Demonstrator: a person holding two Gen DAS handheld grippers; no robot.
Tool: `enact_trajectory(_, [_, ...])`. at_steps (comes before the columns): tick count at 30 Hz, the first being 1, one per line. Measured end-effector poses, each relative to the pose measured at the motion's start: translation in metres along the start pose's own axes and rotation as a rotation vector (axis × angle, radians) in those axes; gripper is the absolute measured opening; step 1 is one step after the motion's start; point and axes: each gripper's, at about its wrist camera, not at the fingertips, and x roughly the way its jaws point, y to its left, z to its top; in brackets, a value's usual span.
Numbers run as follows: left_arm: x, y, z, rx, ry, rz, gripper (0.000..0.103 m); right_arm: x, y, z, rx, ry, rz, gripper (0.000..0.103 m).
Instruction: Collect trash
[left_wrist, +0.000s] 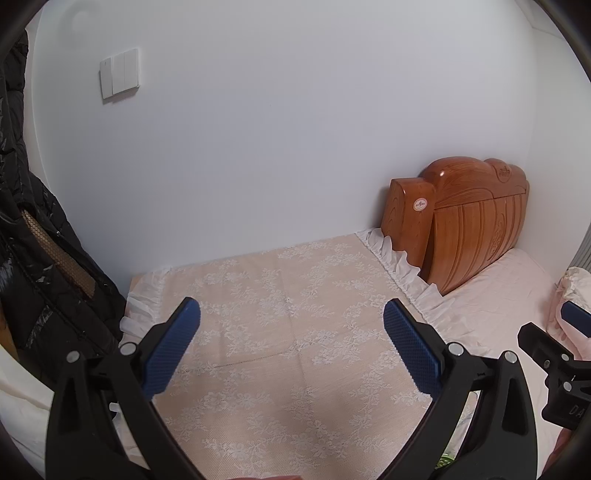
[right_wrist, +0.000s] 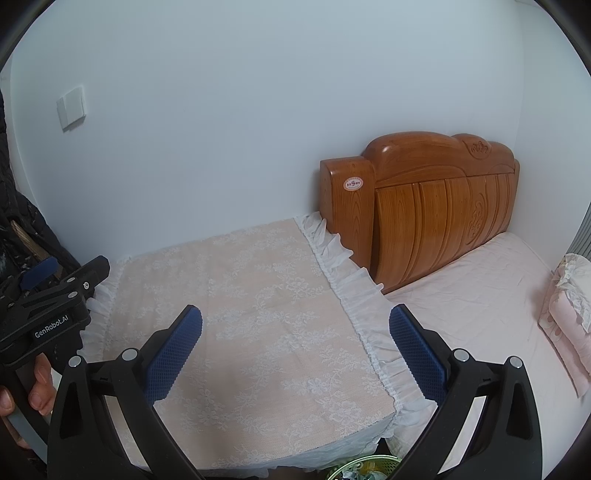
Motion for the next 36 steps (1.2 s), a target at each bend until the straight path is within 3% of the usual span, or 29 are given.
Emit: enact_trajectory(36, [0.0018, 0.0008, -0.0010, -0.001, 0.005, 0.002, 0.095, 0.0021, 0.0004, -0.0043, -0.004, 0.006, 0.002, 0.101])
